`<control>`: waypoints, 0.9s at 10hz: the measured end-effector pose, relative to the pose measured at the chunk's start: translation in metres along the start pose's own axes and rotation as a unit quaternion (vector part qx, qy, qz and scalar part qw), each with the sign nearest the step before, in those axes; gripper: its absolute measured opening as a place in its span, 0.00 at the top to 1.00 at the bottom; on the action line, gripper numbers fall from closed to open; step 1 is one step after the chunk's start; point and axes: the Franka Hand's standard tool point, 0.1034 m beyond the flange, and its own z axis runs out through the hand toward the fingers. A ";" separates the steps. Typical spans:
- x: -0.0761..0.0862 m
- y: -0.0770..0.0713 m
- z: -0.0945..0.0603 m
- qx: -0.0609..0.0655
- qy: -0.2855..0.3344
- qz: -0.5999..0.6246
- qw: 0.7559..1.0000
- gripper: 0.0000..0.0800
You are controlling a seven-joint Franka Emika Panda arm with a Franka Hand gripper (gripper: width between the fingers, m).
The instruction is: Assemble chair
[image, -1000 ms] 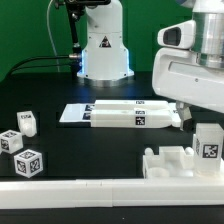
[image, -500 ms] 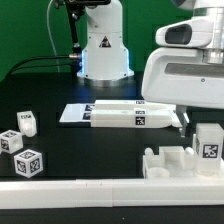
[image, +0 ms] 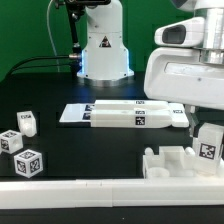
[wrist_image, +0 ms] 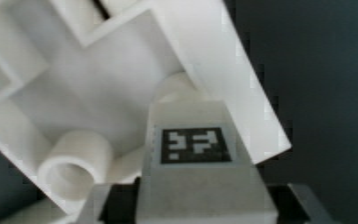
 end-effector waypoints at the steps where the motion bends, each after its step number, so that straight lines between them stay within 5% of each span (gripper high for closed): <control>1: 0.000 0.000 0.000 -0.002 0.002 0.067 0.998 0.64; 3: 0.003 0.004 0.001 0.006 -0.018 0.236 0.972 0.64; 5: 0.004 0.005 0.002 0.009 -0.055 0.397 0.916 0.64; 7: 0.004 0.007 0.002 0.008 -0.071 0.462 0.884 0.64; 9: 0.001 0.007 0.003 0.001 -0.065 0.432 0.900 0.55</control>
Offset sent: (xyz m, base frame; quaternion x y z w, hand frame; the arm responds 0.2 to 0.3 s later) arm 0.0181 0.0136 0.0023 0.0682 -0.0990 0.3279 0.9370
